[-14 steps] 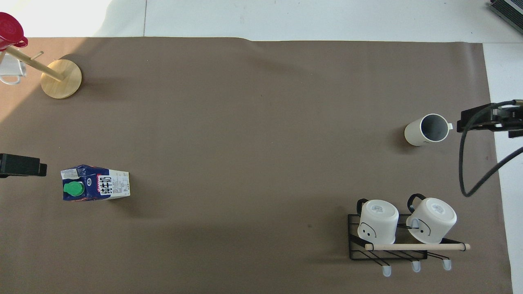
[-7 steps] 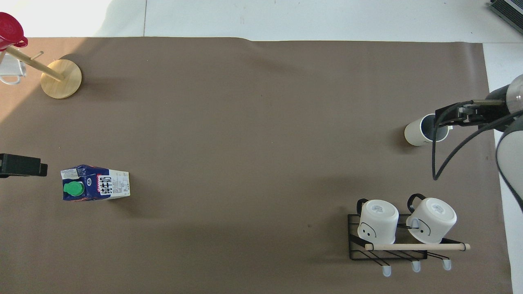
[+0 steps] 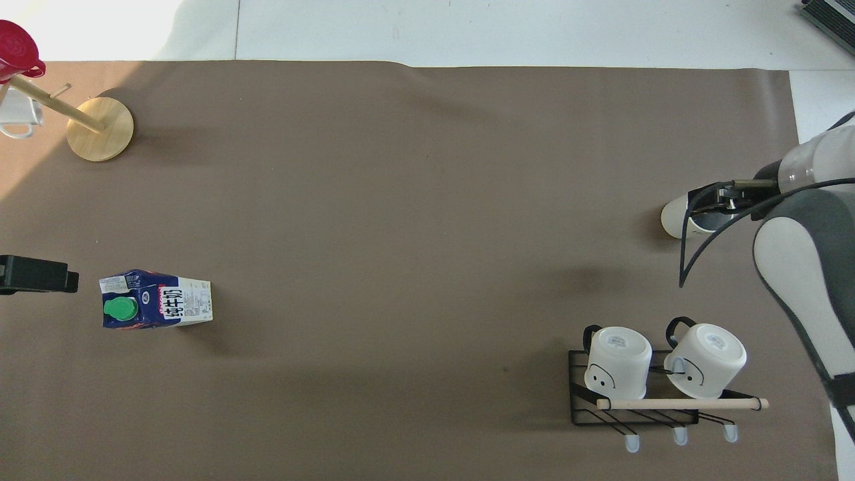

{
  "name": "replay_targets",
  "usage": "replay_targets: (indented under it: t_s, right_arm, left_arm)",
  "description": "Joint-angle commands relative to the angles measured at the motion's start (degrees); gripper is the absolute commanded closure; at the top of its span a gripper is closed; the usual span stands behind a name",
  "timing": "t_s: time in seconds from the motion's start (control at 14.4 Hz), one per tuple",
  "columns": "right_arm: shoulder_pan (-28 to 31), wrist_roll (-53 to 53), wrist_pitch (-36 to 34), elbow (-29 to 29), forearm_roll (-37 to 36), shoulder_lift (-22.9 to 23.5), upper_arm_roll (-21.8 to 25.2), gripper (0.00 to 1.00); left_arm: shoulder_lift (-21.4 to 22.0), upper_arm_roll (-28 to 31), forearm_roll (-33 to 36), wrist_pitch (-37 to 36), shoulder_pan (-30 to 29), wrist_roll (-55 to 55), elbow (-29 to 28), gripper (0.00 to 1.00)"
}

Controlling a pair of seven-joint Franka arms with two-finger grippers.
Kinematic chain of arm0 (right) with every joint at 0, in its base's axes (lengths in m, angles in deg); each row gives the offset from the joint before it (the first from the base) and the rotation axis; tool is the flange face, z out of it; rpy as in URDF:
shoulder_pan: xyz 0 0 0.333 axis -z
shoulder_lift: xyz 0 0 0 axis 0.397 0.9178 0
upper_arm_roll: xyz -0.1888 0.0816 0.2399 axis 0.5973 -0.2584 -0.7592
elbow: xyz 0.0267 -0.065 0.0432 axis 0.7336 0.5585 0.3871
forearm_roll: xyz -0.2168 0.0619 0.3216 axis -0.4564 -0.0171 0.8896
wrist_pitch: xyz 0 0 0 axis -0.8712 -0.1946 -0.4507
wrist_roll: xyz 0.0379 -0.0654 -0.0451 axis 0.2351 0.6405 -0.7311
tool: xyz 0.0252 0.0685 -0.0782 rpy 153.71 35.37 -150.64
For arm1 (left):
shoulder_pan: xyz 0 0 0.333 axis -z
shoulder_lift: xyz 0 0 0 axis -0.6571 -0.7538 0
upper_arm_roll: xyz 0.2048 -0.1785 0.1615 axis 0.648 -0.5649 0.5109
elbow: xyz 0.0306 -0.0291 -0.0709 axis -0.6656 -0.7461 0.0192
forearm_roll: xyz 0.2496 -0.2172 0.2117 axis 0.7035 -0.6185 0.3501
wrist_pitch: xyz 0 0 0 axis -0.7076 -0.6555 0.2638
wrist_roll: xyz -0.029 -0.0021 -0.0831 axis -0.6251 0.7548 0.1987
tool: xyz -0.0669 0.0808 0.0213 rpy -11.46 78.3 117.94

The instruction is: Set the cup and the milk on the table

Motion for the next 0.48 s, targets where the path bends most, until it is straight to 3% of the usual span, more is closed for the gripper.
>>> replay_targets:
  t_s: [0.0,0.42]
  right_arm:
    - [0.58,-1.83,4.57,0.78,-0.09,2.55,-0.23,0.0]
    - [1.2,-2.53,11.78,3.24,-0.35,7.22,-0.14,0.0]
  left_arm:
    - [2.06,-0.33,-0.04,1.65,-0.57,0.78,-4.02,0.0]
    - [4.51,-0.24,-0.04,11.23,-0.75,0.95,-15.09,0.0]
